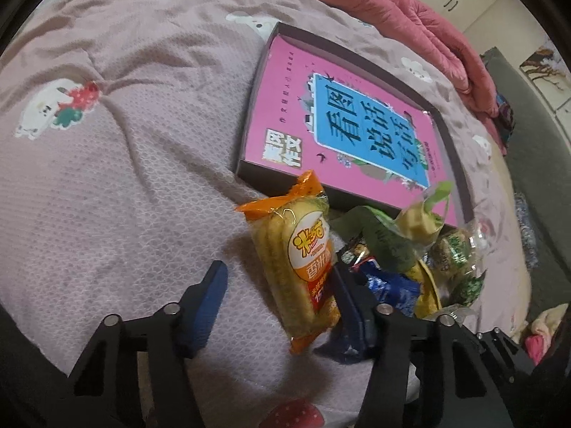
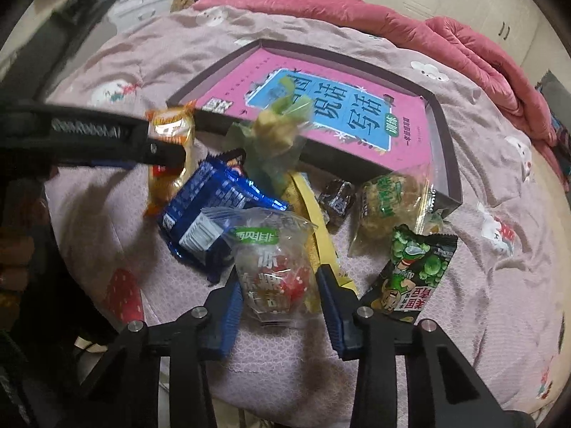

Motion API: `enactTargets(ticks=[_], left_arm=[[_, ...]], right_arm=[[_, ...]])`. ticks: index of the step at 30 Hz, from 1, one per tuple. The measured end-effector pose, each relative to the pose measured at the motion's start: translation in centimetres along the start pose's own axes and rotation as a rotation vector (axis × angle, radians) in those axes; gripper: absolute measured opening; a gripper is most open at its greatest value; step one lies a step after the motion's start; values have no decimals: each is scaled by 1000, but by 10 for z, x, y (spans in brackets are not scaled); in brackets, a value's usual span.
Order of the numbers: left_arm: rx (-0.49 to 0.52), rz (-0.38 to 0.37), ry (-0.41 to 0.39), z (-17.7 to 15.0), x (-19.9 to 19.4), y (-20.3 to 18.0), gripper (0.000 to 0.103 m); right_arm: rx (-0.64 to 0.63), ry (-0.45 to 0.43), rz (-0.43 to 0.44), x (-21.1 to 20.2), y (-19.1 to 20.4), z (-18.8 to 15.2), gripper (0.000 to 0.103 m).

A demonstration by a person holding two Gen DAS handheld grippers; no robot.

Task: Organize snacks
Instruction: 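Grasp the orange-yellow rice cracker bag with the left tool while the right tool grasps the clear candy bag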

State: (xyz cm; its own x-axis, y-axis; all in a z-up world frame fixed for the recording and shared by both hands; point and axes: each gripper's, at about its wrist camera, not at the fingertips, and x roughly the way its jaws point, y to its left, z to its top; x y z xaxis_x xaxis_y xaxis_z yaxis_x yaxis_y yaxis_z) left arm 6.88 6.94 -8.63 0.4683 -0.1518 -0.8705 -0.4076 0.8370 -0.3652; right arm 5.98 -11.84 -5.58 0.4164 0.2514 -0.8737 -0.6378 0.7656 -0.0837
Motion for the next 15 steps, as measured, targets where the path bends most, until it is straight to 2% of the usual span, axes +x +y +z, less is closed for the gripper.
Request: enactTargets(ticks=[5, 11, 15], left_arm=[[11, -77, 10, 4, 7, -3, 36], [-3, -152, 23, 8, 13, -3, 29], [-6, -171, 12, 10, 8, -1, 25]], right_arm=[[80, -51, 49, -11, -15, 3, 40], [163, -119, 121, -23, -29, 5, 40], [200, -136, 143, -25, -36, 6, 40]])
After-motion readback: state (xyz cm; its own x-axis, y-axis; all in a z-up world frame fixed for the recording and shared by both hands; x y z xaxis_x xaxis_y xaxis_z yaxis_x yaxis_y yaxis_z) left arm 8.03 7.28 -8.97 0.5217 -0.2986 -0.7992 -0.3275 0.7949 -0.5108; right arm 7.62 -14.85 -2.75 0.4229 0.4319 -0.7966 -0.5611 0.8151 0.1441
